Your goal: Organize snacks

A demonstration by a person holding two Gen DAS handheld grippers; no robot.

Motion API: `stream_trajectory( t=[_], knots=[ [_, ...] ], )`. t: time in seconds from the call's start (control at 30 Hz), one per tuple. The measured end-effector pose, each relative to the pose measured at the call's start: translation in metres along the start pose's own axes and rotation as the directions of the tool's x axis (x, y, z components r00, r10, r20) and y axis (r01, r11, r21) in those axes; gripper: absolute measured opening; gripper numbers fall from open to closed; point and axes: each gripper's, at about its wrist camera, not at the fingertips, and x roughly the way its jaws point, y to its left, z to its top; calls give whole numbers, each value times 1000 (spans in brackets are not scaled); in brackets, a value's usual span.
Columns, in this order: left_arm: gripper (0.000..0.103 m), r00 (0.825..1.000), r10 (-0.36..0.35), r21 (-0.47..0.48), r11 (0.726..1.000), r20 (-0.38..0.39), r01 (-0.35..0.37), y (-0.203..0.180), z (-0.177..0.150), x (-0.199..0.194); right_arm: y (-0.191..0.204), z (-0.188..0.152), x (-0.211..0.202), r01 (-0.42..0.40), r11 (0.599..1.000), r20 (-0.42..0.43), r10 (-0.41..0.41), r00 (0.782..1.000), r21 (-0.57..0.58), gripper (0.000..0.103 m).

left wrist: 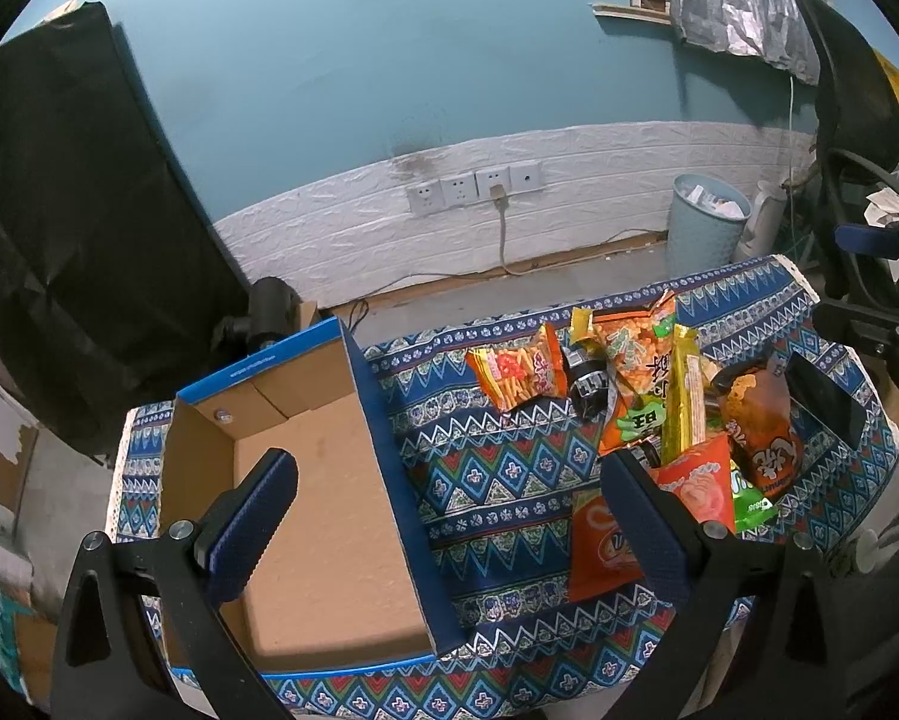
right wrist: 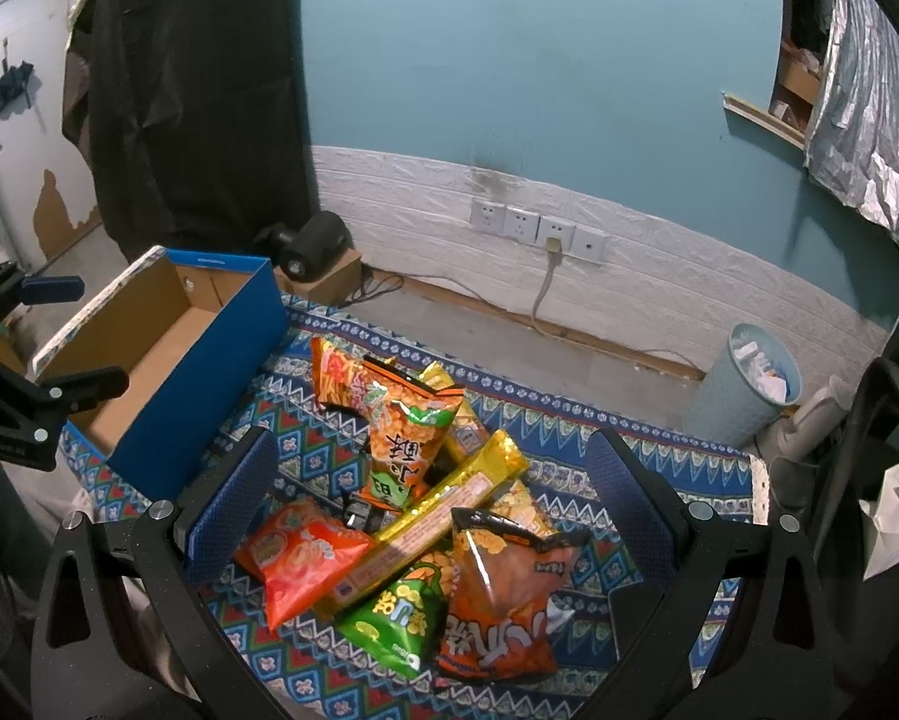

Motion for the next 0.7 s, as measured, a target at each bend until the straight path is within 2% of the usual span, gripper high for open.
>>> stream_trajectory(
  t=[0.7],
  knots=[
    [102, 1000, -15, 21, 1000, -8, 15, -5, -1, 4, -1, 2, -2, 0, 1000, 1, 0, 1000, 2, 100]
  ],
)
